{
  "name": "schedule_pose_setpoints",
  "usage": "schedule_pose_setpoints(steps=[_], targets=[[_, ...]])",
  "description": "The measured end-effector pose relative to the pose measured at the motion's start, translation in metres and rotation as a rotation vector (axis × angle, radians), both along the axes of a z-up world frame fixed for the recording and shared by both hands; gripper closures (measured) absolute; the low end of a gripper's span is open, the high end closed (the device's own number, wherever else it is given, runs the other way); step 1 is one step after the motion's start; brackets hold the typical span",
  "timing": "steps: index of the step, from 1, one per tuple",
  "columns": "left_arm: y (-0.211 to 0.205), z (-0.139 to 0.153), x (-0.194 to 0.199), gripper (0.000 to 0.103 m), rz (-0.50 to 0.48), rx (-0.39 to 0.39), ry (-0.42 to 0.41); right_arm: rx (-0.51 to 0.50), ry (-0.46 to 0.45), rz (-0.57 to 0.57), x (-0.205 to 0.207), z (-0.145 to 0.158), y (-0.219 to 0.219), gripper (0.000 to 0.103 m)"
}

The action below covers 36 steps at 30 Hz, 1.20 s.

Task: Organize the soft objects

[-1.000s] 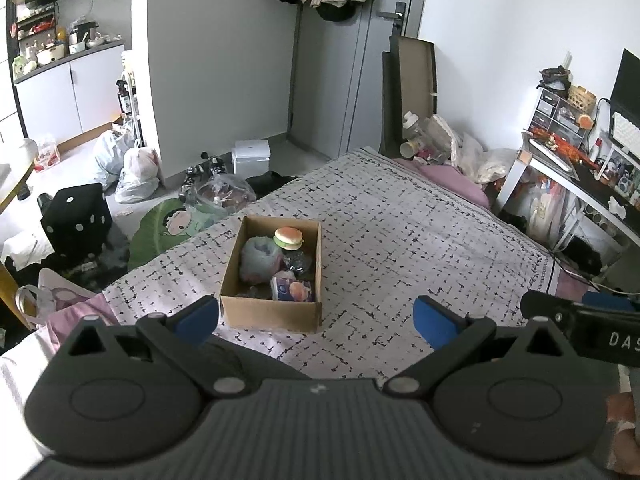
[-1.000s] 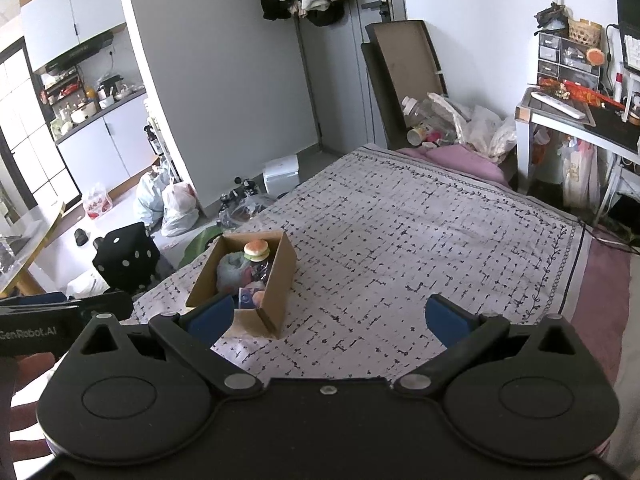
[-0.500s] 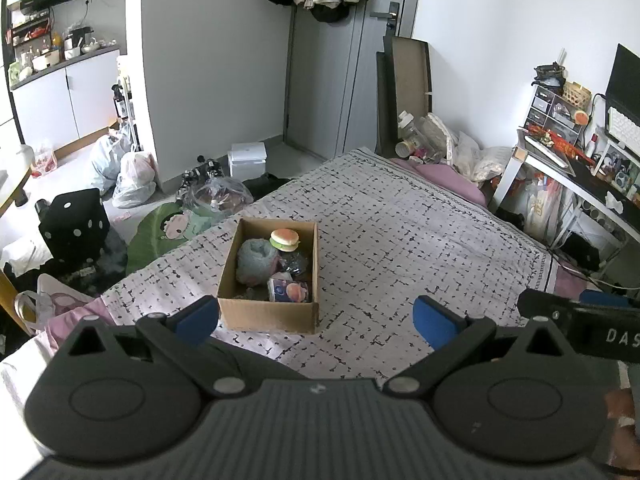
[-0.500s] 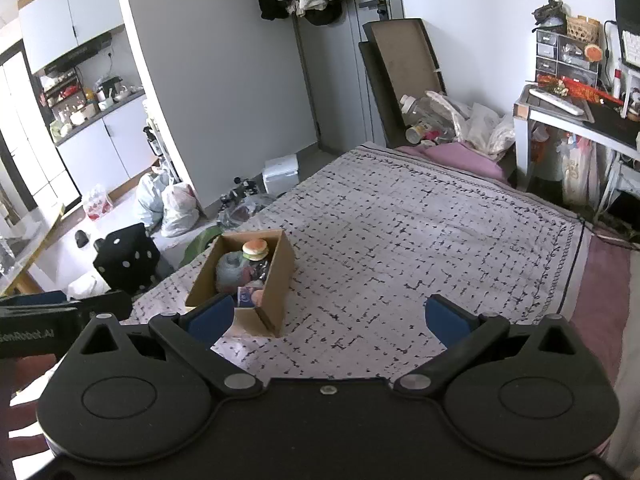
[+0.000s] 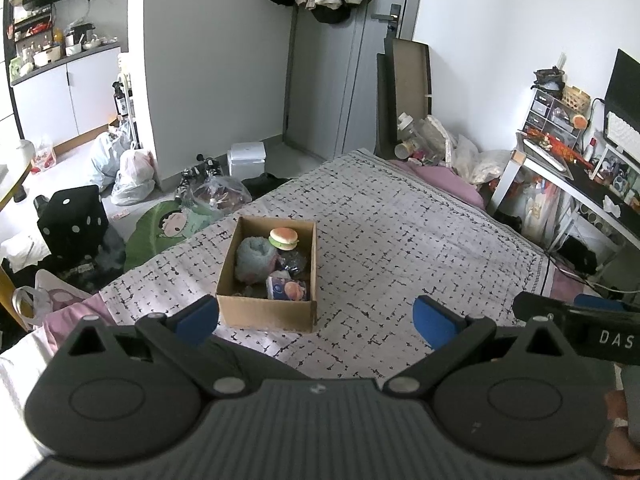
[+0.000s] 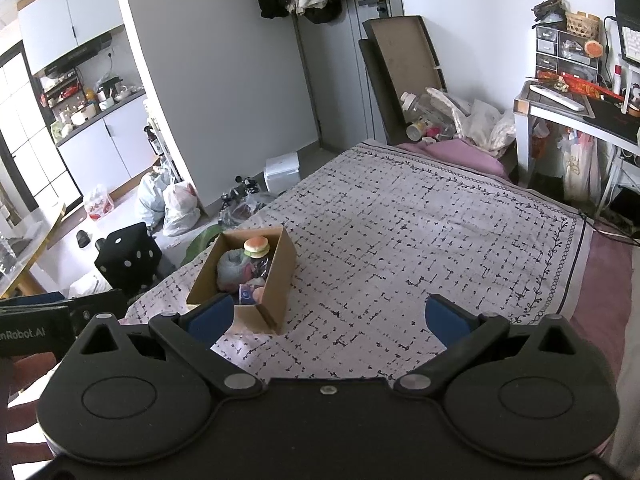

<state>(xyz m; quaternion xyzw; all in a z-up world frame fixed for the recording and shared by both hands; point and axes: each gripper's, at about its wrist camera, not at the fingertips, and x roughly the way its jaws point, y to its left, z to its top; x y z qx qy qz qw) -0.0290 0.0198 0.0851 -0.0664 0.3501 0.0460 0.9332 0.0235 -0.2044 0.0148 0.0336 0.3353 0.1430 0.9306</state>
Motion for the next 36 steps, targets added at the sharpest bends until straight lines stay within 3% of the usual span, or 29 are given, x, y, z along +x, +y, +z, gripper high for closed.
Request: schedule_pose_setpoints(steps=[36], targets=[[0.0025,-0.0025,-0.0035,0.001,-0.011,-0.002,0.006,-0.029,-0.008,-0.001,-0.0017,0.004,0.0042,0.0]])
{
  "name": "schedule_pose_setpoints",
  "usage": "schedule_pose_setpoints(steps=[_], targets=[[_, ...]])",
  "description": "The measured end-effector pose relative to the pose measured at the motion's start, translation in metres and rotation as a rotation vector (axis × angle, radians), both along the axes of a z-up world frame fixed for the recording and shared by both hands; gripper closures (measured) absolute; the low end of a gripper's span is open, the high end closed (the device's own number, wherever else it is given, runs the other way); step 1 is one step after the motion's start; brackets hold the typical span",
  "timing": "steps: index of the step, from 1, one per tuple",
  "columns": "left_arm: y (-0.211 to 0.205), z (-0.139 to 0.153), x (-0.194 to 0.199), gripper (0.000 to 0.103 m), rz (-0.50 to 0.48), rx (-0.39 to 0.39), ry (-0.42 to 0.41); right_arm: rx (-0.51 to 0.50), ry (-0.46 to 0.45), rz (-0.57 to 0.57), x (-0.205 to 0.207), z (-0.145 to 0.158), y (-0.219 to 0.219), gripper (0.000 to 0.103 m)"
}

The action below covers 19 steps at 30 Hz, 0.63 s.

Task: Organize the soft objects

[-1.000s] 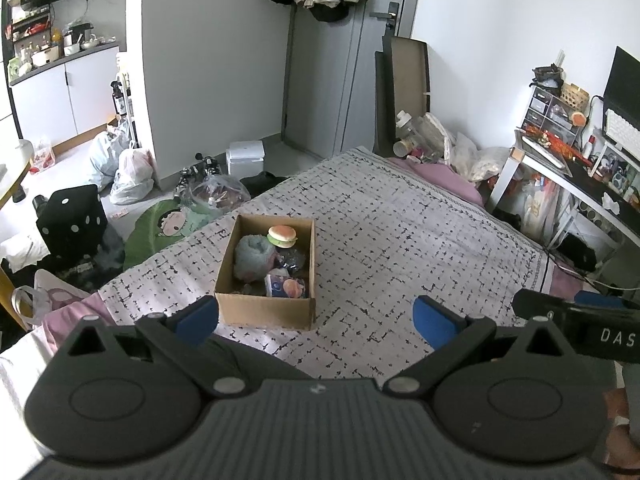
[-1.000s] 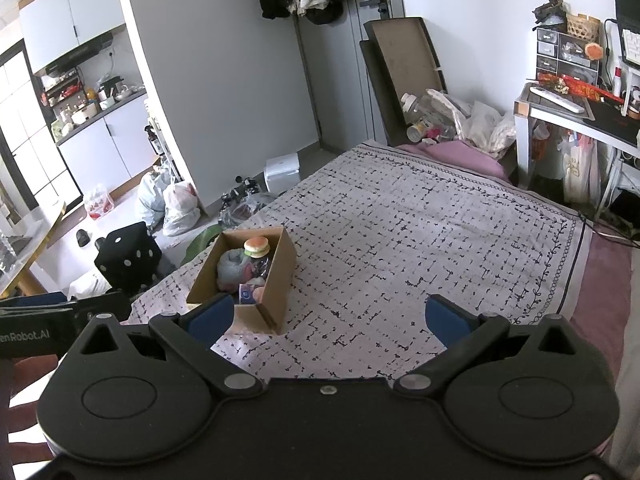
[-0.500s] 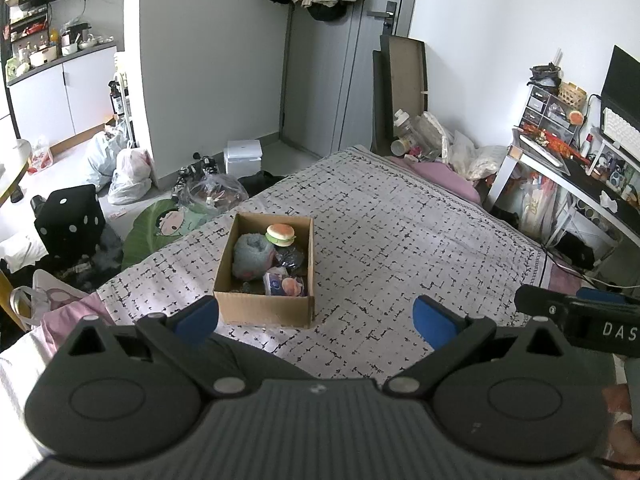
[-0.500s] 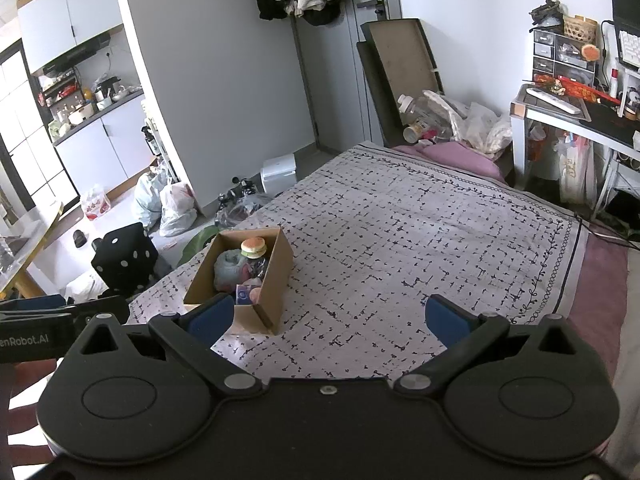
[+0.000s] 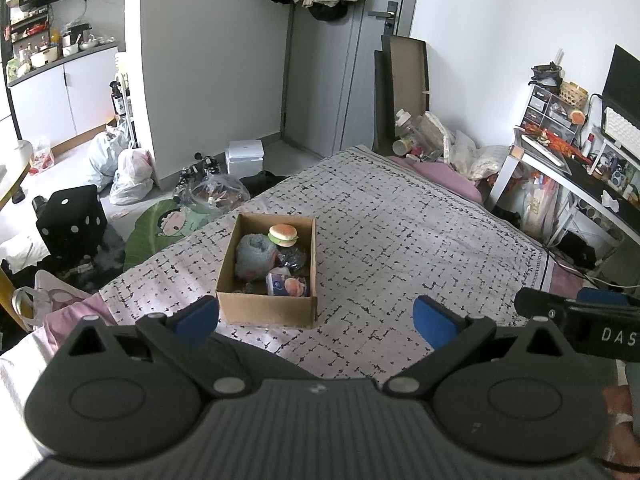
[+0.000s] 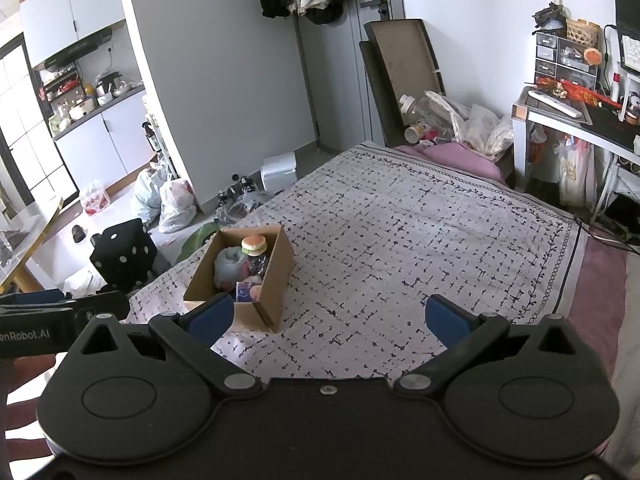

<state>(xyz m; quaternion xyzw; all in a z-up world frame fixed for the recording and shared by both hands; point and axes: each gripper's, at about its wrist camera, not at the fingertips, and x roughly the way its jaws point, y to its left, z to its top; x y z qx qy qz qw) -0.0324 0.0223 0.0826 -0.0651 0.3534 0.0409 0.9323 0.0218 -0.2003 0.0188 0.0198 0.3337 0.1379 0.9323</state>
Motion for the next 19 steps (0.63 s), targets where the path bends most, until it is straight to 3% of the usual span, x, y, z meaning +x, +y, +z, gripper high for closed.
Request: schedule_pose_setpoints(steps=[19], targets=[[-0.0017,-0.0001,0.0018,0.001,-0.005,0.001,-0.003,-0.008,0.009,-0.001,-0.0024,-0.0016,0.0061,0.0]])
